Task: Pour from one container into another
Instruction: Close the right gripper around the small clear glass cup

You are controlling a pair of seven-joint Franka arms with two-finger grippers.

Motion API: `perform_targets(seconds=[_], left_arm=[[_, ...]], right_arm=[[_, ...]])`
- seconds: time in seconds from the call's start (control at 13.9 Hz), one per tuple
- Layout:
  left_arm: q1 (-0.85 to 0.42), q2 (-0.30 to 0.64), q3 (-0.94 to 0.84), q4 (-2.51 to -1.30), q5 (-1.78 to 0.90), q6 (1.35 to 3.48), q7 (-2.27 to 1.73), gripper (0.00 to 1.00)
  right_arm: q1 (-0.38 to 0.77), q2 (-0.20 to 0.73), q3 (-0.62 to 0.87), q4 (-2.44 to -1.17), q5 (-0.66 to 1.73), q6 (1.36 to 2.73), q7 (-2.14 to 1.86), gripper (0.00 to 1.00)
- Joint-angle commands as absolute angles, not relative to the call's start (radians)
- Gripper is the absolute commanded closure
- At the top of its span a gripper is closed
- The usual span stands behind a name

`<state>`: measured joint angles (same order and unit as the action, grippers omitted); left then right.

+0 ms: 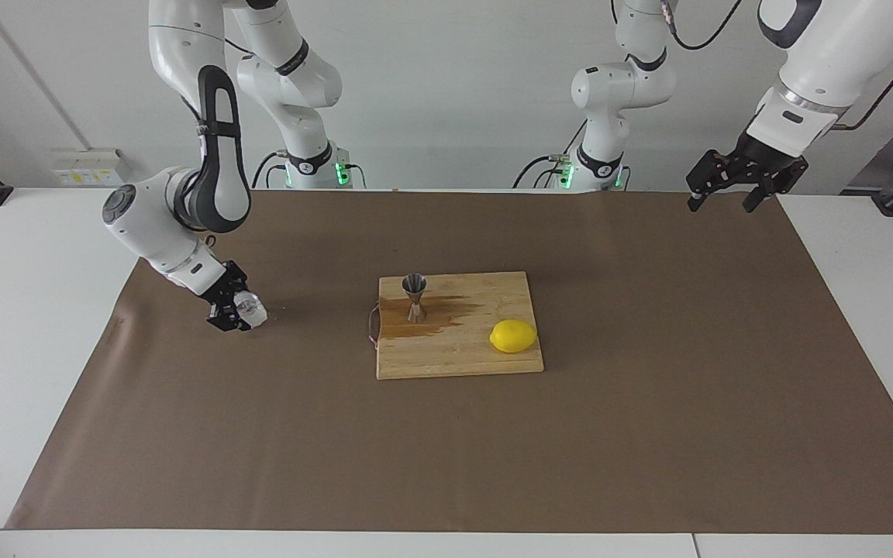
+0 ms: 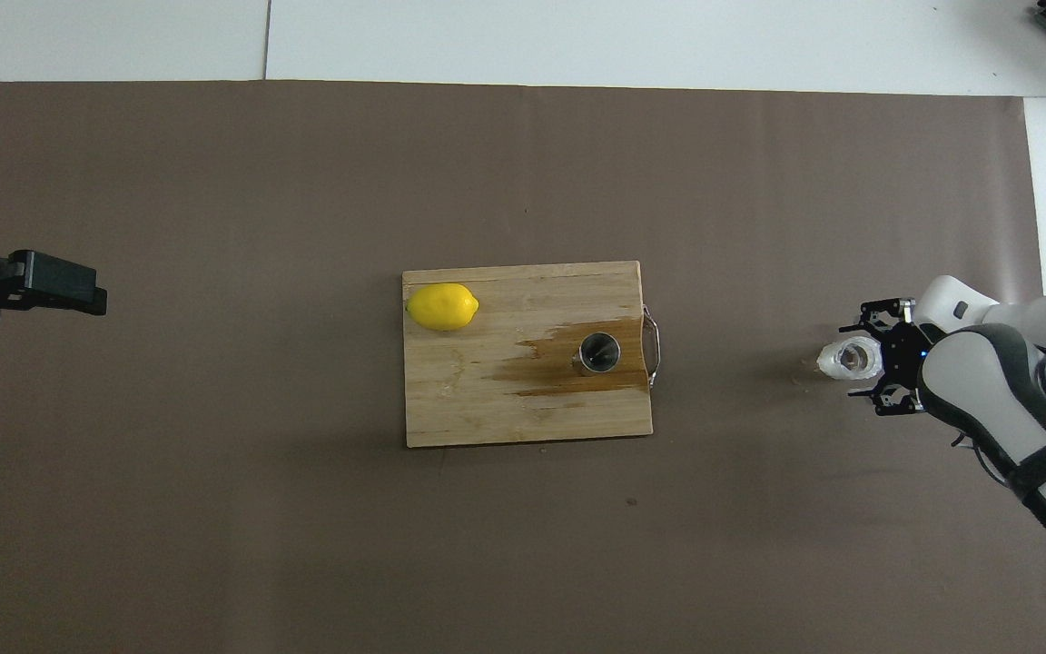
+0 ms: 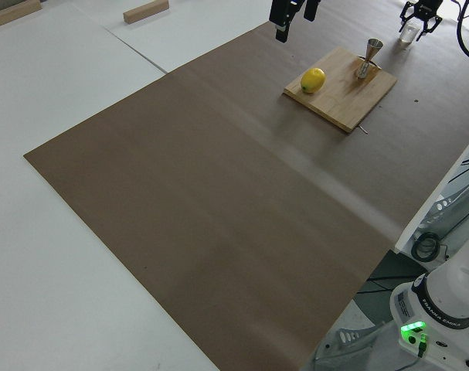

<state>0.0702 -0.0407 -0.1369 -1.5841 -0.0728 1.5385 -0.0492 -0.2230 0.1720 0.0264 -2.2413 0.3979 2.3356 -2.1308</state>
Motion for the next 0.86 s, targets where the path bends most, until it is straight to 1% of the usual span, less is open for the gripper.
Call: perform_targets(seconds=[0.0,0.14,0.36,0.58,0.79], left_arm=[[0.072,-0.058,-0.140,-1.598,-0.080,1.548,-0.047,0.00],[0.067,-0.067,-0.141,-1.611,-0.080,1.519,-0.048,0.00],[0.072,-0.071,-0.140,-1.612,-0.080,1.520,-0.048,0.00],[0.075,-0.080,-0.140,-1.626,-0.080,1.503,-0.049,0.00],[0.071,-0.081,-0.140,-1.634,-0.080,1.505,-0.046,0.00]], right_arm=[[-0.261,0.166,0.037,-2.247,0.431,2.333,-2.151,1.00],[-0.255,0.152,0.038,-2.241,0.431,2.329,-2.141,1.00],[-0.241,0.103,0.041,-2.232,0.430,2.296,-2.089,1.00],[-0.218,0.089,0.046,-2.200,0.419,2.258,-2.013,1.00],[-0.158,0.068,0.048,-2.183,0.403,2.250,-1.901,1.00]])
